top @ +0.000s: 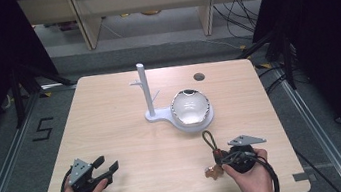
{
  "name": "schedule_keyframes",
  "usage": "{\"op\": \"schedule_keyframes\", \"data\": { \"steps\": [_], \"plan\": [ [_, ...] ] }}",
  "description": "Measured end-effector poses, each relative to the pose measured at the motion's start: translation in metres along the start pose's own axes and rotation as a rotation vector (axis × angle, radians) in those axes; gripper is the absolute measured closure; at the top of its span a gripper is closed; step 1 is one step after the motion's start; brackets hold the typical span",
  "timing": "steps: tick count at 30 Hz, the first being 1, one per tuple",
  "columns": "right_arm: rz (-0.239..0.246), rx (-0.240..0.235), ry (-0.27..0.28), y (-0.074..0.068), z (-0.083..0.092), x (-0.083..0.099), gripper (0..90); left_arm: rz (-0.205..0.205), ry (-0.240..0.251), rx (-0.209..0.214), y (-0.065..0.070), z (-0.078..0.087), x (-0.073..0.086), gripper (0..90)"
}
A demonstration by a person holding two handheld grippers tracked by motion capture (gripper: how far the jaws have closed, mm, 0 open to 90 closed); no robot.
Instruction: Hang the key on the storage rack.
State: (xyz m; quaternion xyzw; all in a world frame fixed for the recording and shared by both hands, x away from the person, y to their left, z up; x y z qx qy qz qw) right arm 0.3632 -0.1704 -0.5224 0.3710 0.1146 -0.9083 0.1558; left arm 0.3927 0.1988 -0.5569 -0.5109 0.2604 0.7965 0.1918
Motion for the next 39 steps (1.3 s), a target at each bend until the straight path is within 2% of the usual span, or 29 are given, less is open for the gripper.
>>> {"op": "schedule_keyframes", "data": {
  "steps": [2, 3, 4, 7, 8, 9, 10, 11, 12, 13, 14, 16, 17, 20, 22, 24, 25, 26, 28, 29, 30, 31, 35, 36, 37, 39],
  "plan": [
    [-0.007, 0.014, 0.002, 0.001, 0.002, 0.0, 71.0, 0.0, -0.008, -0.009, -0.001, 0.001, 0.0, 37.2],
    [-0.012, -0.009, 0.035, -0.001, 0.001, -0.002, 71.0, 0.001, 0.0, -0.001, 0.0, 0.0, 0.0, 37.2],
    [-0.031, -0.016, 0.046, -0.003, 0.002, -0.002, 71.0, -0.001, 0.001, -0.002, 0.0, 0.0, 0.0, 37.2],
    [-0.029, -0.003, 0.056, -0.004, 0.002, -0.002, 71.0, -0.002, 0.0, -0.002, 0.0, 0.0, 0.0, 37.2],
    [0.005, -0.008, 0.091, -0.001, 0.002, -0.004, 71.0, -0.001, 0.0, -0.002, 0.0, 0.0, 0.0, 37.2],
    [-0.024, -0.011, 0.084, -0.004, 0.005, -0.003, 71.0, -0.001, 0.0, -0.003, 0.0, 0.0, 0.0, 37.2],
    [0.002, -0.013, 0.112, -0.002, 0.004, -0.006, 71.0, -0.001, 0.0, -0.003, 0.0, 0.0, 0.0, 37.2],
    [-0.003, -0.036, 0.133, -0.005, 0.004, -0.007, 71.0, -0.004, -0.001, -0.004, 0.0, 0.0, 0.0, 37.2],
    [-0.003, -0.036, 0.133, -0.005, 0.004, -0.007, 71.0, -0.004, -0.001, -0.004, 0.0, 0.0, 0.0, 37.2],
    [0.01, -0.031, 0.167, -0.004, 0.004, -0.009, 71.0, -0.005, -0.002, -0.004, 0.0, 0.0, 0.0, 37.2],
    [-0.014, -0.035, 0.171, -0.007, 0.005, -0.009, 71.0, -0.006, -0.002, -0.004, 0.0, 0.0, 0.0, 37.2],
    [-0.017, -0.041, 0.18, -0.008, 0.006, -0.009, 71.0, -0.005, -0.003, -0.004, 0.0, 0.0, 0.0, 37.2],
    [0.01, -0.046, 0.202, -0.007, 0.006, -0.011, 71.0, -0.002, -0.001, -0.003, 0.0, 0.0, 0.0, 37.2],
    [0.02, -0.042, 0.226, -0.007, 0.006, -0.012, 71.0, 0.0, -0.001, -0.002, 0.0, 0.0, 0.0, 37.2],
    [0.037, -0.037, 0.264, -0.007, 0.007, -0.014, 71.0, -0.001, -0.008, -0.011, 0.0, 0.0, 0.0, 37.2],
    [0.023, -0.042, 0.265, -0.008, 0.009, -0.014, 71.0, -0.003, -0.016, -0.016, -0.001, 0.001, 0.001, 37.2],
    [0.031, -0.062, 0.284, -0.009, 0.01, -0.015, 71.1, -0.001, -0.011, -0.012, 0.0, 0.001, 0.001, 37.2],
    [0.025, -0.051, 0.307, -0.009, 0.01, -0.017, 71.0, -0.001, -0.011, -0.012, 0.0, 0.001, 0.001, 37.2],
    [0.056, -0.035, 0.324, -0.006, 0.012, -0.019, 71.0, -0.002, -0.012, -0.014, -0.001, 0.001, 0.001, 37.2],
    [0.037, -0.057, 0.328, -0.009, 0.013, -0.019, 71.0, -0.002, -0.012, -0.014, -0.001, 0.001, 0.001, 37.2],
    [0.037, -0.057, 0.328, -0.009, 0.013, -0.019, 71.0, -0.003, -0.012, -0.014, -0.001, 0.001, 0.001, 37.2],
    [0.039, -0.041, 0.352, -0.008, 0.014, -0.022, 71.0, -0.004, -0.012, -0.014, -0.001, 0.001, 0.001, 37.2],
    [0.043, -0.046, 0.374, -0.009, 0.015, -0.024, 71.0, -0.005, -0.012, -0.014, 0.0, 0.001, 0.001, 37.2],
    [0.014, -0.056, 0.378, -0.012, 0.017, -0.025, 71.1, -0.006, -0.013, -0.014, -0.001, 0.001, 0.001, 37.2],
    [0.043, -0.041, 0.387, -0.01, 0.018, -0.026, 71.1, -0.006, -0.013, -0.013, -0.001, 0.001, 0.001, 37.2],
    [0.062, -0.04, 0.408, -0.01, 0.02, -0.029, 71.1, -0.007, -0.013, -0.013, 0.0, 0.001, 0.001, 37.2]
  ]
}}
Point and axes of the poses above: each handheld gripper's, and its own axes: z roughly backward along the jaws, x roughly out of its underside, y roughly to its right, the point moved 9 cm from there along -z, roughly forward along the jaws, and after that the axes turned 8 degrees about x, right-handed, at the moved point
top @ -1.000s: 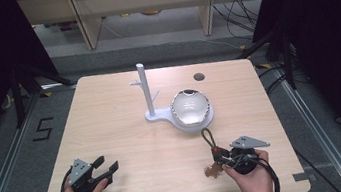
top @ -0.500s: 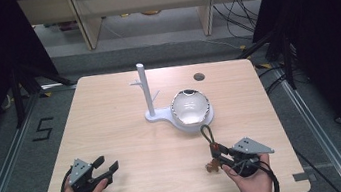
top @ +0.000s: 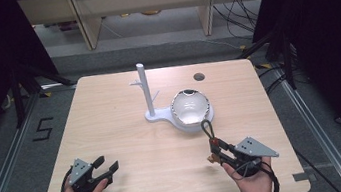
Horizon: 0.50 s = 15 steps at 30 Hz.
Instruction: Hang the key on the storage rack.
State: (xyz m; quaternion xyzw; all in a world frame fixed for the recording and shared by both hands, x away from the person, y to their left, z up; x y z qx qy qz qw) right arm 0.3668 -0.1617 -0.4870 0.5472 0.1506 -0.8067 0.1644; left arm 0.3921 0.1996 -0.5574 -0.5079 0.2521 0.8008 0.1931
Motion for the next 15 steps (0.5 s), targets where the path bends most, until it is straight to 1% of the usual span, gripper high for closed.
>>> {"op": "schedule_keyframes", "data": {
  "steps": [1, 2, 3, 4, 5, 6, 7, 8, 11, 13, 14, 15],
  "plan": [
    [-0.004, -0.002, 0.017, -0.001, 0.0, -0.002, 71.0, 0.0, 0.0, 0.0, 0.0, 0.0, 0.0, 37.2],
    [-0.018, -0.011, 0.017, -0.003, 0.0, -0.003, 71.0, -0.001, -0.001, 0.0, 0.0, 0.0, 0.0, 37.1],
    [-0.002, -0.004, 0.027, -0.002, 0.001, -0.005, 71.1, -0.001, -0.001, 0.0, 0.0, 0.0, 0.0, 37.1],
    [-0.015, -0.01, 0.034, -0.004, 0.001, -0.007, 71.1, 0.0, 0.0, 0.0, 0.0, 0.0, 0.0, 37.1],
    [0.004, -0.001, 0.055, -0.003, 0.002, -0.01, 71.1, 0.0, 0.0, 0.0, 0.0, 0.0, 0.0, 37.1],
    [0.005, -0.001, 0.074, -0.003, 0.002, -0.012, 71.1, 0.0, 0.0, 0.0, 0.0, 0.0, 0.0, 37.1],
    [0.004, 0.004, 0.075, -0.004, 0.002, -0.013, 71.1, 0.0, -0.001, -0.001, 0.0, 0.0, 0.0, 37.1],
    [-0.012, -0.013, 0.069, -0.007, 0.002, -0.014, 71.1, -0.001, 0.0, -0.001, 0.0, 0.0, 0.0, 37.1],
    [-0.012, -0.016, 0.083, -0.008, 0.002, -0.017, 71.1, -0.001, -0.007, -0.003, 0.0, 0.0, 0.0, 37.1],
    [-0.017, -0.002, 0.086, -0.008, 0.002, -0.019, 71.1, -0.001, -0.009, -0.002, 0.0, 0.0, 0.001, 37.1],
    [-0.006, -0.004, 0.093, -0.008, 0.001, -0.02, 71.1, -0.001, -0.009, -0.002, 0.001, 0.0, 0.001, 37.1],
    [-0.006, -0.004, 0.093, -0.008, 0.001, -0.02, 71.1, -0.001, -0.009, -0.002, 0.001, 0.0, 0.001, 37.1]
  ]
}}
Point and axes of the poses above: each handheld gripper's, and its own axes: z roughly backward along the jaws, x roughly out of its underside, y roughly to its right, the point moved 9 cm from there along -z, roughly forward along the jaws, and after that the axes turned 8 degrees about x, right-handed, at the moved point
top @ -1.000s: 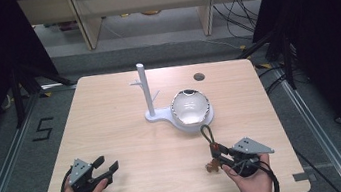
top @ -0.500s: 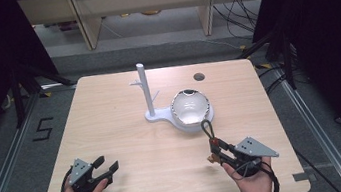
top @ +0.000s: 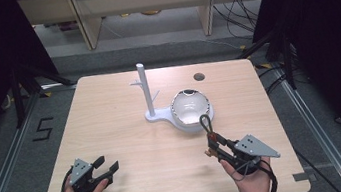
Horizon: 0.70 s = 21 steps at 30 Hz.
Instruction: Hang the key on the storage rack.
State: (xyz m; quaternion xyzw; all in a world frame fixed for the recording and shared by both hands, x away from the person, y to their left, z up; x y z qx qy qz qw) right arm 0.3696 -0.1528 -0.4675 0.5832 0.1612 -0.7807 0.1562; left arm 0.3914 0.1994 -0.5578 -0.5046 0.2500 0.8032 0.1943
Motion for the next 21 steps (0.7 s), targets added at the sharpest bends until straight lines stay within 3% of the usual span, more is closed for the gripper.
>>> {"op": "schedule_keyframes", "data": {
  "steps": [2, 5, 12, 15, 21],
  "plan": [
    [-0.019, -0.013, 0.007, -0.003, 0.0, -0.002, 71.1, 0.0, 0.0, 0.0, 0.0, 0.0, 0.0, 37.1],
    [0.012, -0.003, 0.029, -0.001, 0.0, -0.006, 71.1, 0.003, 0.009, 0.005, 0.0, -0.001, 0.0, 37.2],
    [-0.018, -0.002, 0.027, -0.005, -0.001, -0.009, 71.1, 0.004, 0.01, 0.005, 0.0, -0.001, -0.001, 37.1],
    [-0.01, -0.024, 0.054, -0.008, -0.003, -0.013, 71.1, 0.003, 0.008, 0.003, 0.0, -0.001, 0.0, 37.1],
    [0.002, -0.016, 0.067, -0.011, -0.007, -0.018, 71.1, 0.002, 0.001, -0.002, 0.0, 0.0, 0.0, 37.1]
  ]
}}
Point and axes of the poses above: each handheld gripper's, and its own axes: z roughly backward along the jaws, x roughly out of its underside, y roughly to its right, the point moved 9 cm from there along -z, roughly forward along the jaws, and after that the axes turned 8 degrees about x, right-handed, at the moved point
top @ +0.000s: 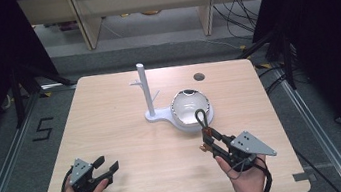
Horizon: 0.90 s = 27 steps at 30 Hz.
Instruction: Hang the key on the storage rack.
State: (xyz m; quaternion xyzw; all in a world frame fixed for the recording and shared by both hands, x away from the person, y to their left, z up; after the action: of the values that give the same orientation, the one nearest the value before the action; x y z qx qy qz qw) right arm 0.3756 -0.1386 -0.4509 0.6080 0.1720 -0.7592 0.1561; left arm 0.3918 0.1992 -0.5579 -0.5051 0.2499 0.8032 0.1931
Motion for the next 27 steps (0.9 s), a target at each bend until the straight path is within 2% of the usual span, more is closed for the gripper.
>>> {"op": "schedule_keyframes", "data": {
  "steps": [7, 8, 9, 11, 12, 14, 16, 17, 18, 21, 23, 24, 26, 27],
  "plan": [
    [0.007, -0.003, 0.018, -0.004, -0.004, -0.004, 71.1, -0.001, 0.005, 0.003, 0.0, 0.0, 0.0, 37.1],
    [-0.008, -0.003, 0.016, -0.005, -0.004, -0.004, 71.1, -0.003, 0.004, 0.004, 0.0, 0.0, 0.0, 37.1],
    [0.017, -0.009, 0.027, -0.005, -0.005, -0.005, 71.1, -0.003, 0.004, 0.003, 0.0, 0.0, 0.0, 37.1],
    [0.001, -0.024, 0.024, -0.009, -0.007, -0.005, 71.1, -0.005, 0.006, 0.003, 0.0, 0.0, 0.0, 37.1],
    [0.006, -0.017, 0.029, -0.01, -0.008, -0.007, 71.1, -0.007, 0.021, 0.012, 0.001, 0.0, -0.001, 37.1],
    [0.017, -0.023, 0.045, -0.012, -0.011, -0.009, 71.1, -0.008, 0.015, 0.006, 0.001, 0.001, -0.001, 37.0],
    [0.007, -0.02, 0.037, -0.014, -0.012, -0.009, 71.1, 0.0, 0.024, 0.015, 0.001, 0.001, -0.002, 36.9],
    [0.013, -0.033, 0.037, -0.016, -0.012, -0.009, 71.1, 0.011, 0.032, 0.015, 0.002, 0.001, -0.003, 36.8],
    [-0.002, -0.032, 0.04, -0.018, -0.014, -0.01, 71.1, 0.012, 0.042, 0.027, 0.003, 0.001, -0.005, 36.7],
    [0.007, -0.029, 0.044, -0.019, -0.016, -0.011, 71.1, 0.021, 0.052, 0.028, 0.006, 0.002, -0.009, 35.9],
    [0.007, -0.041, 0.044, -0.022, -0.018, -0.011, 71.1, 0.035, 0.077, 0.048, 0.011, 0.003, -0.015, 35.2],
    [0.003, -0.048, 0.049, -0.025, -0.02, -0.012, 71.1, 0.035, 0.104, 0.078, 0.018, 0.003, -0.023, 34.6],
    [0.008, -0.057, 0.048, -0.029, -0.023, -0.012, 71.1, 0.036, 0.127, 0.116, 0.028, 0.002, -0.033, 34.6],
    [0.033, -0.055, 0.056, -0.029, -0.024, -0.013, 71.1, 0.031, 0.13, 0.137, 0.034, 0.002, -0.037, 34.8]
  ]
}}
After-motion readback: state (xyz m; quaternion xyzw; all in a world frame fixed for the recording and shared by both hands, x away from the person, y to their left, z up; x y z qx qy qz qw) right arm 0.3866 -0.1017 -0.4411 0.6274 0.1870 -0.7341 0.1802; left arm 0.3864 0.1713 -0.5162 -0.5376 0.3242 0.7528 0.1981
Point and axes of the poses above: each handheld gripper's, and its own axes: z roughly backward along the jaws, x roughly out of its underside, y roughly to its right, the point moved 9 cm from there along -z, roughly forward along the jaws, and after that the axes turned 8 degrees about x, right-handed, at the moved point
